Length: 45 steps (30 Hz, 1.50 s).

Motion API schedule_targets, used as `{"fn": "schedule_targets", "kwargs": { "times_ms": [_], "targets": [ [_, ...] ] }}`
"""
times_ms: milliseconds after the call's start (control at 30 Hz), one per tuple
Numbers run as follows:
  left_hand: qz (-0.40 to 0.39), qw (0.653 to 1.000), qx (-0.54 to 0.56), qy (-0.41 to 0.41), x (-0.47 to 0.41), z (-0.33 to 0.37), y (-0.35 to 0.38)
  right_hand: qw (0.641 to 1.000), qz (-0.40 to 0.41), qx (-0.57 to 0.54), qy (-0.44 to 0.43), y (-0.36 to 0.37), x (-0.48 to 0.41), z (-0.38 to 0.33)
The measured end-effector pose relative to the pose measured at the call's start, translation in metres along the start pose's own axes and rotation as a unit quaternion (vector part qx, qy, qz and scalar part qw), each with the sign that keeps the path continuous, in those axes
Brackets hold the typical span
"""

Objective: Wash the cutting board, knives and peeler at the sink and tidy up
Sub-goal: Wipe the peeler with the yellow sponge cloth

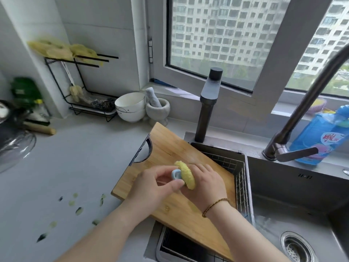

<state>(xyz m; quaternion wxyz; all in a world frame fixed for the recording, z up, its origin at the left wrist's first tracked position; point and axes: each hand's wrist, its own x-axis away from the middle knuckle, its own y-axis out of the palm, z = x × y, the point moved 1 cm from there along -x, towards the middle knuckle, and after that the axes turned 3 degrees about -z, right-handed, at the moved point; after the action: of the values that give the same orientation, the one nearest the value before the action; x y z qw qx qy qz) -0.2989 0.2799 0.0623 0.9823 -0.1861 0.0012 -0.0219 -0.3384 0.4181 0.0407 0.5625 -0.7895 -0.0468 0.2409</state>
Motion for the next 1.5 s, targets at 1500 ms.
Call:
{"fn": "schedule_targets", "kwargs": {
  "times_ms": [1500],
  "targets": [
    [0.448,0.877,-0.17,0.038,-0.272,-0.033,-0.248,0.998,0.059,0.008,-0.027,0.107,-0.139,-0.044]
  ]
}}
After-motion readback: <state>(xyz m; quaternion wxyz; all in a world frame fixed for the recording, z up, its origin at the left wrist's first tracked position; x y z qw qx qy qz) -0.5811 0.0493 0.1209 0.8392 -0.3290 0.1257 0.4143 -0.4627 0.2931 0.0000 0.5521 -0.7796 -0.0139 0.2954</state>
